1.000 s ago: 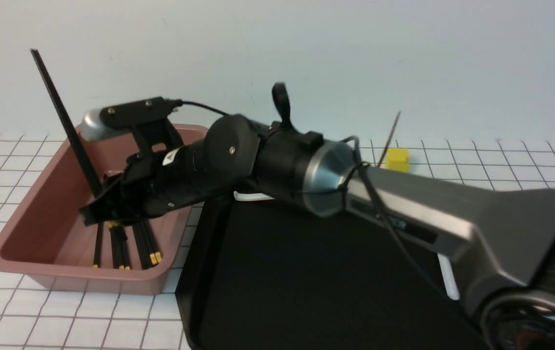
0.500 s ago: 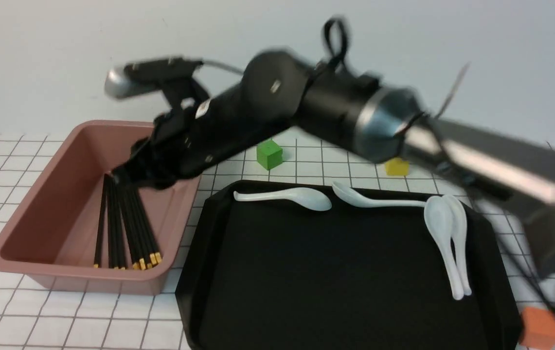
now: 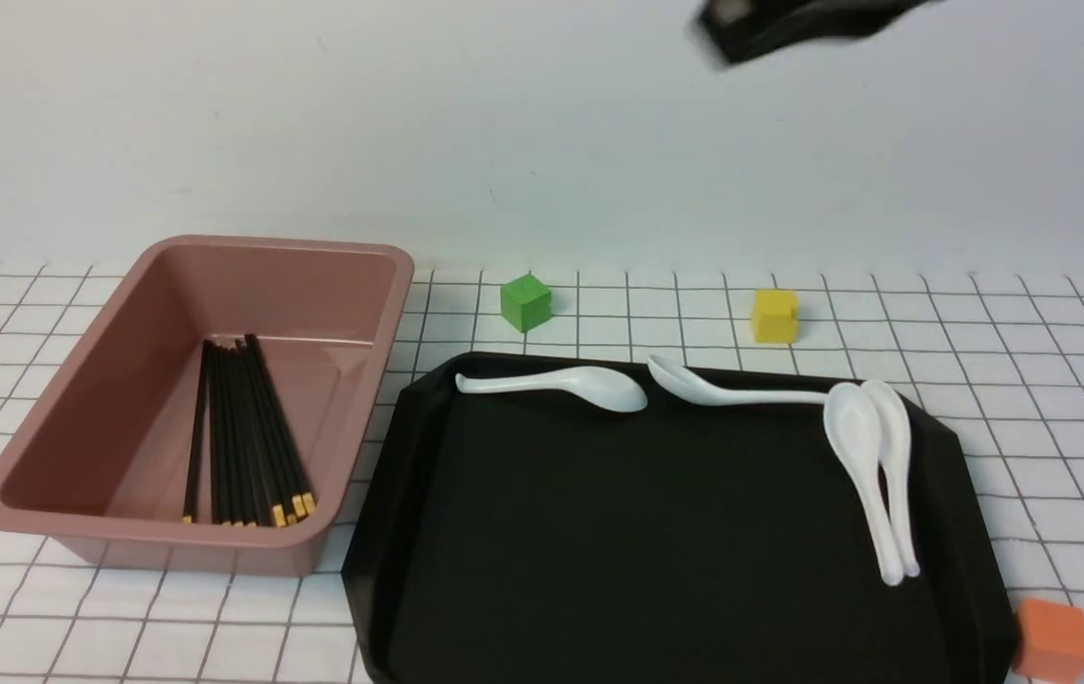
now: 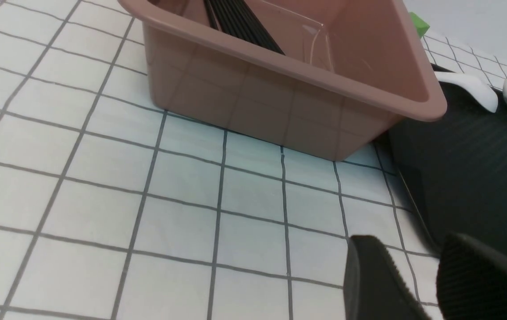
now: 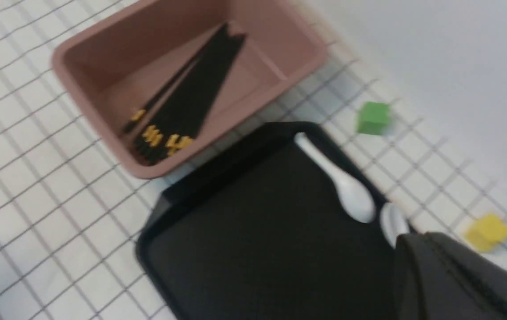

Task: On white black tablecloth take chopsticks from black tray and put them in box.

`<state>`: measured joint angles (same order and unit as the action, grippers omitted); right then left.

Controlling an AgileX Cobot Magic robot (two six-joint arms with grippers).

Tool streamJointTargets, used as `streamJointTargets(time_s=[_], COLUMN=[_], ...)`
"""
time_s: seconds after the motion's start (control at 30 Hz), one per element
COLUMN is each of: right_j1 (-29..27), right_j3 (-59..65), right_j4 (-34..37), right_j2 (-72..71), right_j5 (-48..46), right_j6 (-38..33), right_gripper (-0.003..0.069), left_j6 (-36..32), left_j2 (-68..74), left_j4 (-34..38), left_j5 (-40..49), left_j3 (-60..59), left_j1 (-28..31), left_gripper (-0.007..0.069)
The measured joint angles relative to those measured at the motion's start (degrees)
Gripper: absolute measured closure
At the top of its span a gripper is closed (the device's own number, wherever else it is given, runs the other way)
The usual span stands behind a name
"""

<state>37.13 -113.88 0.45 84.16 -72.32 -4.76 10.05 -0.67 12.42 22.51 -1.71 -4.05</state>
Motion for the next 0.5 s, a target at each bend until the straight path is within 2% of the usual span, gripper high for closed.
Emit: streamJointTargets(time_s=[0.17,0.23,0.33,0.37,0.43,0.5], right_j1=[0.0,0.0,0.0,0.0,0.0,0.0], right_j3=[9.8,13.9,27.0,27.0,41.2,49.7], right_j4=[-7.3,-7.8,-8.2,-8.2,-8.3,-8.5], right_j2=[-12.7,-16.9,-28.4,-29.1,-38.3,-43.8], right_j5=[-0.3,-0.3,-0.4,-0.4,3.9,10.7], right_j6=[1.8,2.0,5.7,5.7,9.8,11.1], right_gripper=[0.0666,0.0664,0.0662,0.0662,0.0659,0.0658], left_j6=[0.0,0.0,0.0,0.0,0.0,0.0], left_j2=[0.0,0.0,0.0,0.0,0.0,0.0], left_j4=[0.0,0.0,0.0,0.0,0.0,0.0], left_j5=[0.0,0.0,0.0,0.0,0.0,0.0], left_j3=[0.0,0.0,0.0,0.0,0.0,0.0], left_j1=[0.0,0.0,0.0,0.0,0.0,0.0], left_gripper=[0.0386,0.0386,0.0386,0.0386,0.0386,0.0386])
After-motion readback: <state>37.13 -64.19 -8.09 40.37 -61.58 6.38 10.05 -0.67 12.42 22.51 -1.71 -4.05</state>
